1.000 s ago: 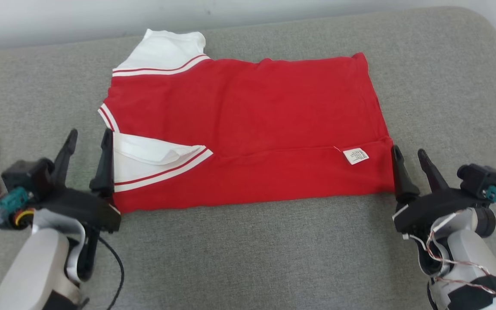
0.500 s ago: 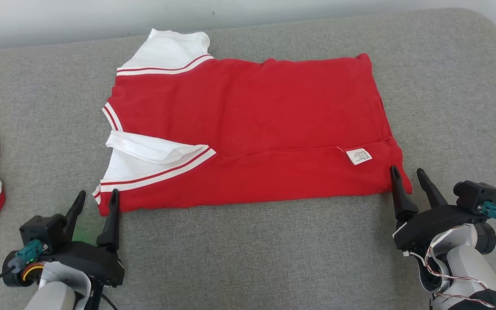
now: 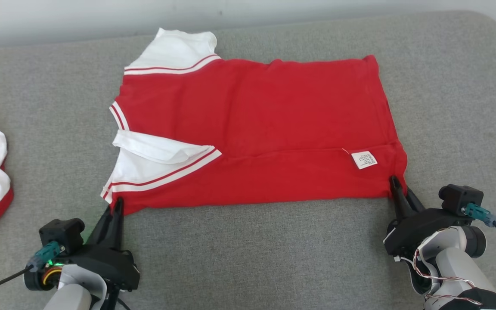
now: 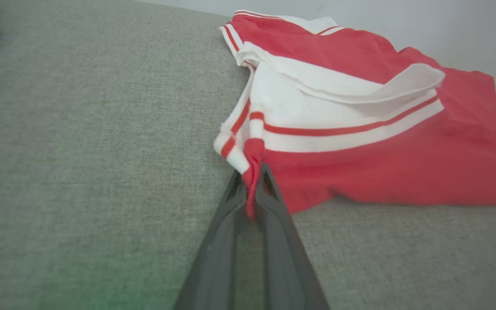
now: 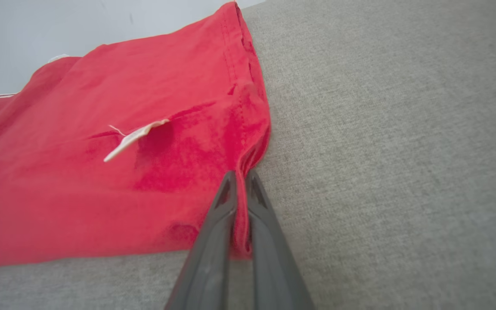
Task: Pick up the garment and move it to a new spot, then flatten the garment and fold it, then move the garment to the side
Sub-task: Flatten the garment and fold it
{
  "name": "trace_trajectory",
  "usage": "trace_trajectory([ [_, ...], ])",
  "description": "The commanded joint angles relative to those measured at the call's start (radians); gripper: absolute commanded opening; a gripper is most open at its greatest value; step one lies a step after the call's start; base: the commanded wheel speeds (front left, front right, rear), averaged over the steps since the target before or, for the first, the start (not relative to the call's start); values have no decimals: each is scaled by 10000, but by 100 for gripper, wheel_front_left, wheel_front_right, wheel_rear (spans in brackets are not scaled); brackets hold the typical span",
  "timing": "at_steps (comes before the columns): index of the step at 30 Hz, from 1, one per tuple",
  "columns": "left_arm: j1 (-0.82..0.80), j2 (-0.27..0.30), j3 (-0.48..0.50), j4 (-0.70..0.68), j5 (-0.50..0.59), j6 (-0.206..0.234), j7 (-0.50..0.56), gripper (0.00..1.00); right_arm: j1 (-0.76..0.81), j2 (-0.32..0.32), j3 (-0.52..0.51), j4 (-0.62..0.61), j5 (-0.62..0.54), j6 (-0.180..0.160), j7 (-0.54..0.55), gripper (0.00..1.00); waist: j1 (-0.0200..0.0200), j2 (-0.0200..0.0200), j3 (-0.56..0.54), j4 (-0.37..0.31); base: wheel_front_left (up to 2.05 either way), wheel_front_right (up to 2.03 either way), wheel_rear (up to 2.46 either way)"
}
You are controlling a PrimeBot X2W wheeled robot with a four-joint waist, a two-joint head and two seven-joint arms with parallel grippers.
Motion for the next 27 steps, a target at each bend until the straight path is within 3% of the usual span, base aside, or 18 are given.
trace_trajectory([
  [1,-1,-93,-11,69,-157,-16,-46,0,-1,36,39,68,73,-24,-67,0,0,-1,-185,70,0,0,0],
  [9,783,-394,177,-275,-270,67,-364,0,754,-42,-258,-213,708,-24,-271,0,0,-1,-950,283,0,0,0],
  [19,3056,-691,519,-1961,-363,663,-495,0,2948,-200,-749,-1957,713,-24,327,0,0,-1,-1667,530,0,0,0],
  [27,4164,-888,454,-2356,-500,789,-440,0,4299,104,-1594,-3118,477,-26,1064,0,0,-1,-1834,684,0,0,0],
])
